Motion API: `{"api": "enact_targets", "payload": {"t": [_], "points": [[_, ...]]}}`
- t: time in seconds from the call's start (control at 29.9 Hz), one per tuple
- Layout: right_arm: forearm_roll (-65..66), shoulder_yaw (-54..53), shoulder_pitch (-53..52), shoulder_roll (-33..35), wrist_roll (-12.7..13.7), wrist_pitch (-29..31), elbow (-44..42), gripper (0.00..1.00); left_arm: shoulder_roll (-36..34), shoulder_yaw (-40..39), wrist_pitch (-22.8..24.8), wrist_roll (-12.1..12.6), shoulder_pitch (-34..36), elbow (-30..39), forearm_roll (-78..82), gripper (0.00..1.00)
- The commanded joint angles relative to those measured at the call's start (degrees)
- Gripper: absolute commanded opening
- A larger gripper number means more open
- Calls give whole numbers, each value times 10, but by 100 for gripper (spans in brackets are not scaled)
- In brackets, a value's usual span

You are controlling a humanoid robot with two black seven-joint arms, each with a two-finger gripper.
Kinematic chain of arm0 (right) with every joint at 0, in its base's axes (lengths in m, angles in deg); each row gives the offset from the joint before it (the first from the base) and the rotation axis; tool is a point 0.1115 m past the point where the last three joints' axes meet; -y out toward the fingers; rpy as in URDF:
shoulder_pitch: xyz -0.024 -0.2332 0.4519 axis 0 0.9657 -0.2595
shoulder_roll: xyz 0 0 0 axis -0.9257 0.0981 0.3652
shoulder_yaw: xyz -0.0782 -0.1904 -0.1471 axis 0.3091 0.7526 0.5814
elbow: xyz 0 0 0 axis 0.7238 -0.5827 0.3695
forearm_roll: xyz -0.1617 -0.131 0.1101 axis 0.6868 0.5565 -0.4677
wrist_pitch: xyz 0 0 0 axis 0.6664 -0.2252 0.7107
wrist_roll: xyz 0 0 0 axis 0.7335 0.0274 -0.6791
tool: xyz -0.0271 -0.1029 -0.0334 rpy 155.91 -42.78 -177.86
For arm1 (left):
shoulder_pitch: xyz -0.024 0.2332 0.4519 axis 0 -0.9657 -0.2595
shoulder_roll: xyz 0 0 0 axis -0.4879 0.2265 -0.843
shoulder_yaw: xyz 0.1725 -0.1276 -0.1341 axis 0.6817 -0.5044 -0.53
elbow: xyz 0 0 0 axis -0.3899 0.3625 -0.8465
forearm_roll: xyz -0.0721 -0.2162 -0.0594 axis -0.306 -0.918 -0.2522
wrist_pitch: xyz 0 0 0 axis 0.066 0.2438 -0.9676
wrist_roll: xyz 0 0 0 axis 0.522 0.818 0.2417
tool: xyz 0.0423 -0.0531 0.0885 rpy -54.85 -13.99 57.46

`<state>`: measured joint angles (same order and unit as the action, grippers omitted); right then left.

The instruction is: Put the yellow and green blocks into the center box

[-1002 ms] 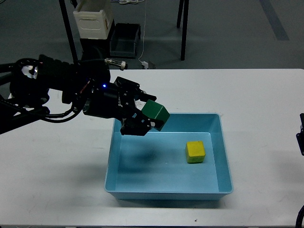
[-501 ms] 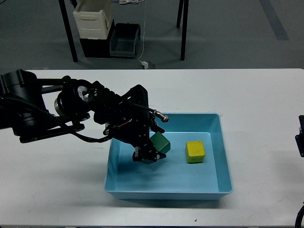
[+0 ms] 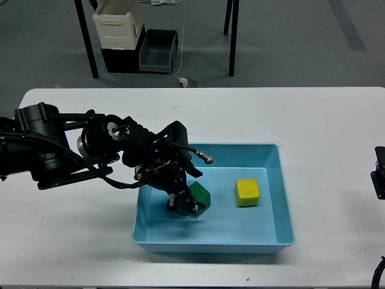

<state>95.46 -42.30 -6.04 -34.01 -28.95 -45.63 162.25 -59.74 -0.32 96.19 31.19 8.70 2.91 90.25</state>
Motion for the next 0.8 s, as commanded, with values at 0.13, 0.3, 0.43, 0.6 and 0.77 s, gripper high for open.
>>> {"api": "enact_targets", "payload": {"t": [0.13,0.3,0.43,0.6,0.77], "points": [[-1,7,1,1,1,0,1,100,0,-9,-1,0,-1,-3,-11,91],[-2,13,-2,1,0,2,7,100,-11,-76,6,0,1,-2,-127,100],[-3,20,-9,0,1,4,0,100,-32,-109,6,0,-1,-2,-255,100],[-21,40,-46,0,8,4,0,100,-70,-129,1,0,-29,-2,-399,100],[-195,67,-98,3,85,3,0,100,-104,-281,5,0,-123,-2,-545,100]]}}
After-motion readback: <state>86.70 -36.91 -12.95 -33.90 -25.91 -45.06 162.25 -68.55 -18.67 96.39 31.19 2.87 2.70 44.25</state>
